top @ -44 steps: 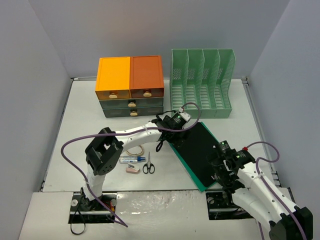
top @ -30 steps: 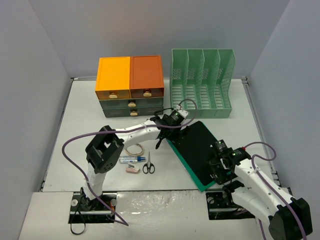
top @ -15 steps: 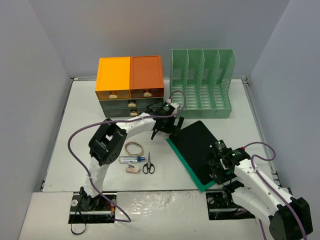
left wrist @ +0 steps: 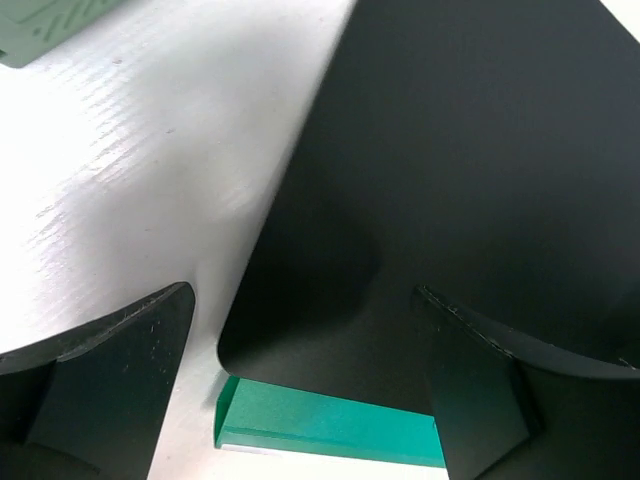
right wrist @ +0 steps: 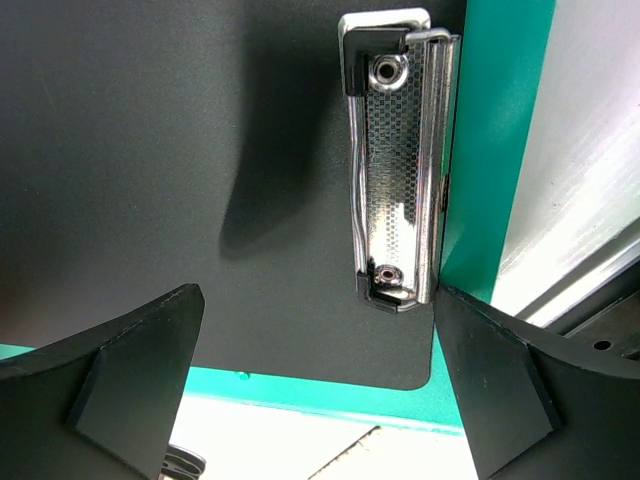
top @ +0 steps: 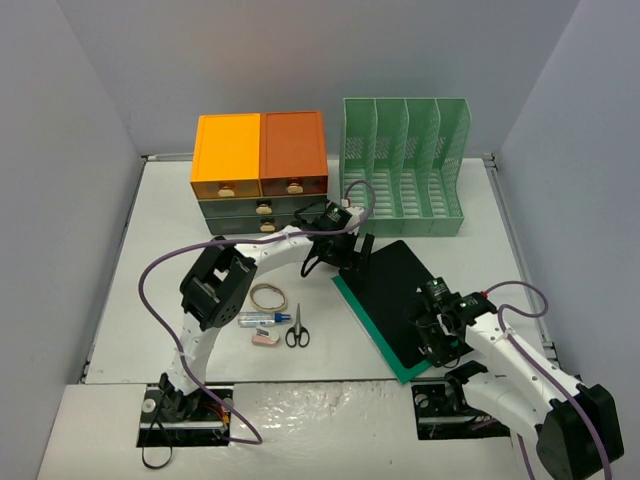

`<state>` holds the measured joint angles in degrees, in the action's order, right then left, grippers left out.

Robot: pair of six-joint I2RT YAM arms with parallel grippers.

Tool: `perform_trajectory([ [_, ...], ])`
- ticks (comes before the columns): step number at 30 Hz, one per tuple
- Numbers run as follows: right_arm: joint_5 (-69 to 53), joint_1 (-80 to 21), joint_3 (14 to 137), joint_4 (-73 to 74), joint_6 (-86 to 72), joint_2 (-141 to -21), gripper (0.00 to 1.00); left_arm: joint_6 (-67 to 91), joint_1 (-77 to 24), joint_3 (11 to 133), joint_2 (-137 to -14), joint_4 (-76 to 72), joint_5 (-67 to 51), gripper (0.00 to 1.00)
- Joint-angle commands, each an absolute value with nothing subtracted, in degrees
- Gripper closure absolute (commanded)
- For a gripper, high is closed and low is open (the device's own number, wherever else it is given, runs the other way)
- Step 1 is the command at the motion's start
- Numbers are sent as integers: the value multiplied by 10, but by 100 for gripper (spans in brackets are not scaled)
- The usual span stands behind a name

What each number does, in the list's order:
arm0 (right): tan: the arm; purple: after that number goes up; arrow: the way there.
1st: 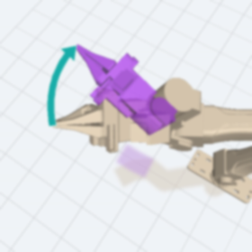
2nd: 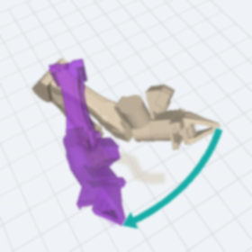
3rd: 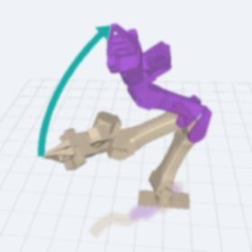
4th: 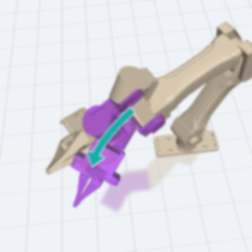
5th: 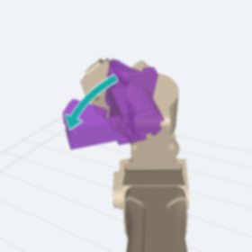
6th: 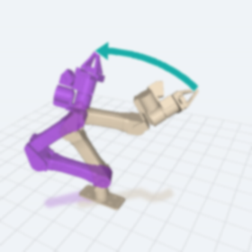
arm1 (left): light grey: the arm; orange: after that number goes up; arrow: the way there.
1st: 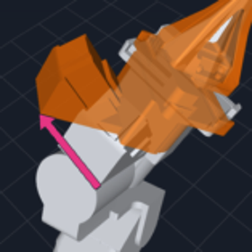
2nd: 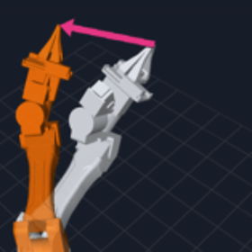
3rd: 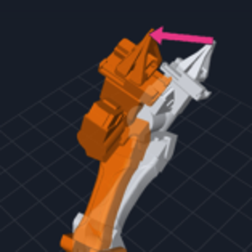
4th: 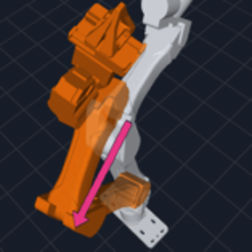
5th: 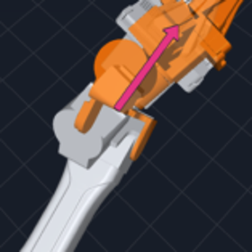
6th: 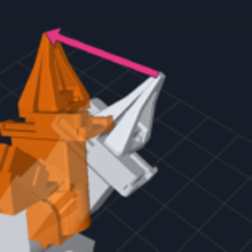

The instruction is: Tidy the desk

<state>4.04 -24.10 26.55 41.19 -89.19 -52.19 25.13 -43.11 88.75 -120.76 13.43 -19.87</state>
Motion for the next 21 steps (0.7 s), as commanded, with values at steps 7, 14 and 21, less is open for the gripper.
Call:
perform_trajectory([
  [7, 93, -257, 322, 383, -866, -587, 4, 265, -432, 878, -1184, 131, -227, 19],
  [14, 107, -272, 348, 381, -856, -629, 4, 258, -432, 885, -1191, 145, -230, 31],
  [21, 112, -289, 351, 375, -862, -640, 4, 253, -432, 893, -1190, 156, -236, 43],
])
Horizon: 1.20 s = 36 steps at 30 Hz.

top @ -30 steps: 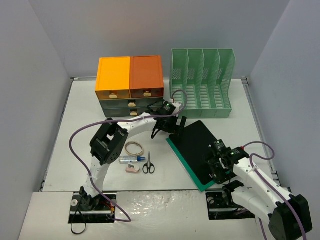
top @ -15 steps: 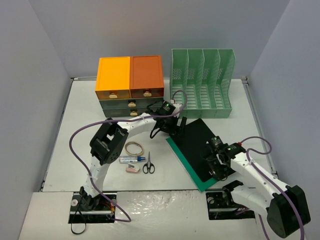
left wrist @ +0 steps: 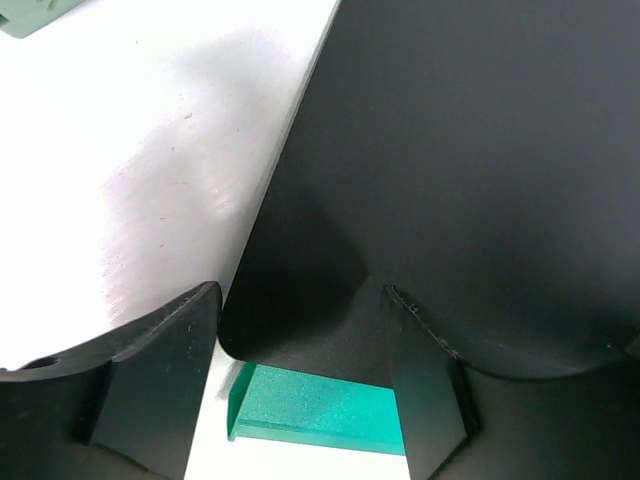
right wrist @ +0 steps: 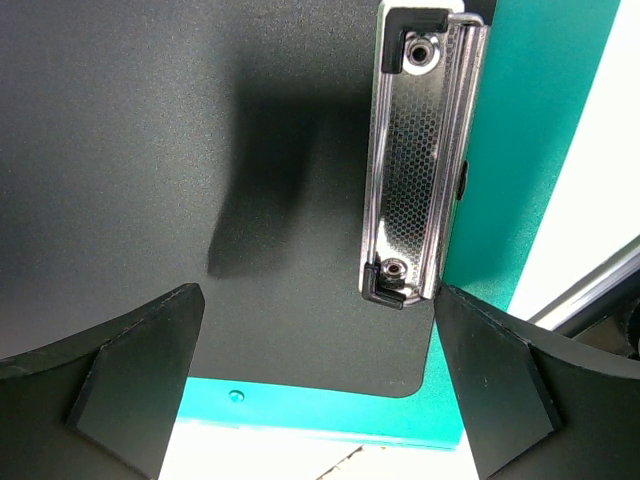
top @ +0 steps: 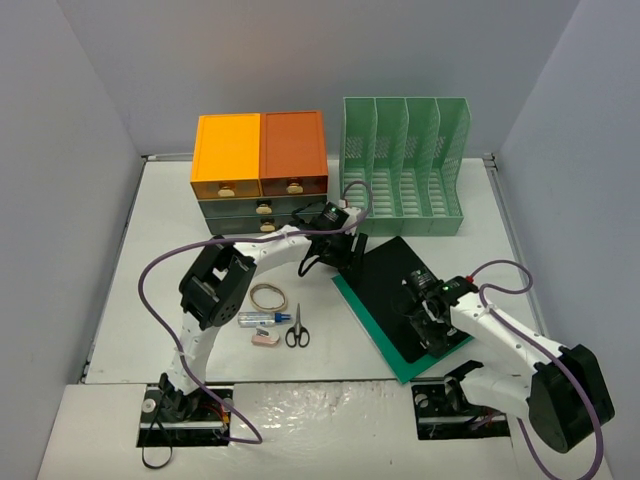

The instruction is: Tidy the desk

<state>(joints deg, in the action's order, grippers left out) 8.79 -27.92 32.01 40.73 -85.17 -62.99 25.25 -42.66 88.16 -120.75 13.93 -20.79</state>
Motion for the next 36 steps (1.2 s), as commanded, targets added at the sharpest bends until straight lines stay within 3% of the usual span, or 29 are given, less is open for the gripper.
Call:
perform_trajectory([
  [1, 112, -290, 351, 374, -862, -642, 4, 252, -431, 893, -1189, 156, -236, 47],
  [4, 113, -297, 351, 372, -861, -647, 4, 252, -431, 893, -1187, 157, -238, 55],
  [8, 113, -306, 345, 364, -863, -652, 4, 249, -431, 897, -1179, 168, -234, 74],
  [18, 115, -326, 347, 332, -848, -695, 4, 228, -431, 921, -1151, 204, -213, 98],
  [27, 127, -342, 367, 320, -834, -707, 4, 222, -431, 936, -1130, 233, -209, 100],
  [36, 185, -368, 400, 356, -848, -637, 2, 208, -431, 947, -1116, 258, -215, 100],
])
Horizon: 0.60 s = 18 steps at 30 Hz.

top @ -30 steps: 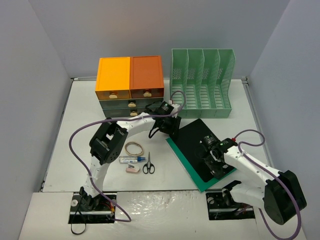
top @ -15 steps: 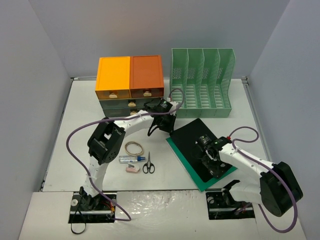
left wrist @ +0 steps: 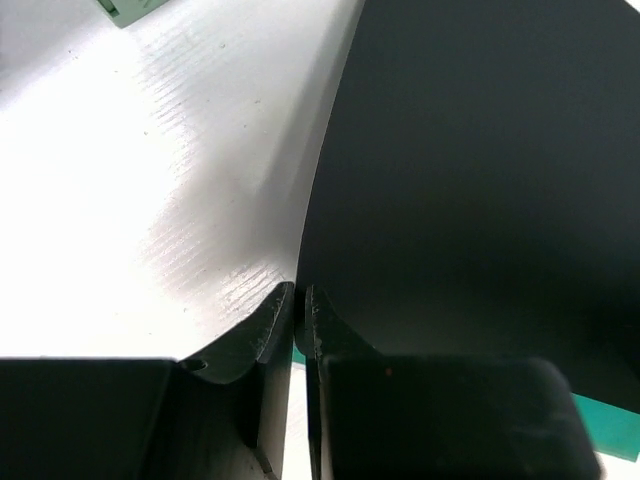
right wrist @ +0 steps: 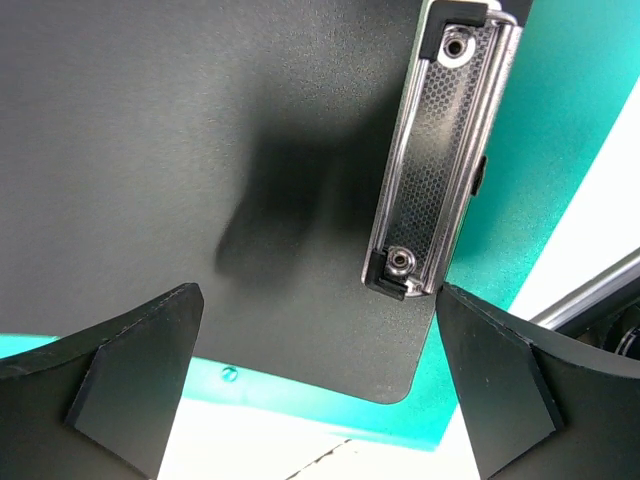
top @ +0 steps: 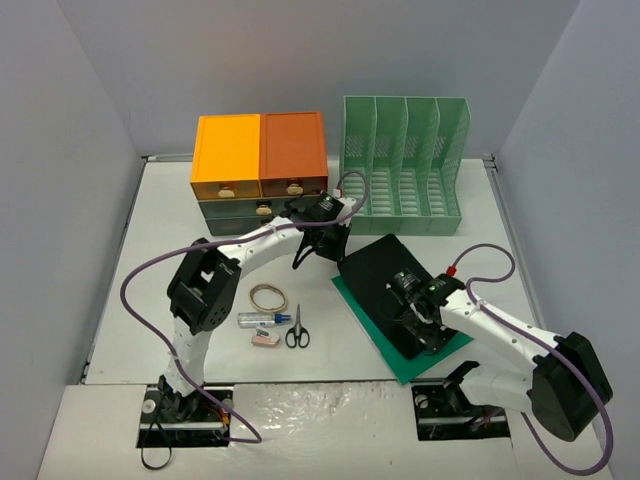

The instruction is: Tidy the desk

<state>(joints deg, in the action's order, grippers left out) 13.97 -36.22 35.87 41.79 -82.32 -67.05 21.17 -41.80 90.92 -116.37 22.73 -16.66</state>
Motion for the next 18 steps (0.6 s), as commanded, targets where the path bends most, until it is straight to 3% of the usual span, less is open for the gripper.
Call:
perform_trajectory([
  [1, 185, -369, 400, 358, -848, -633, 2, 206, -431, 952, -1116, 266, -216, 100],
  [18, 219, -385, 438, 374, -830, -599, 1, 199, -430, 973, -1087, 296, -214, 100],
])
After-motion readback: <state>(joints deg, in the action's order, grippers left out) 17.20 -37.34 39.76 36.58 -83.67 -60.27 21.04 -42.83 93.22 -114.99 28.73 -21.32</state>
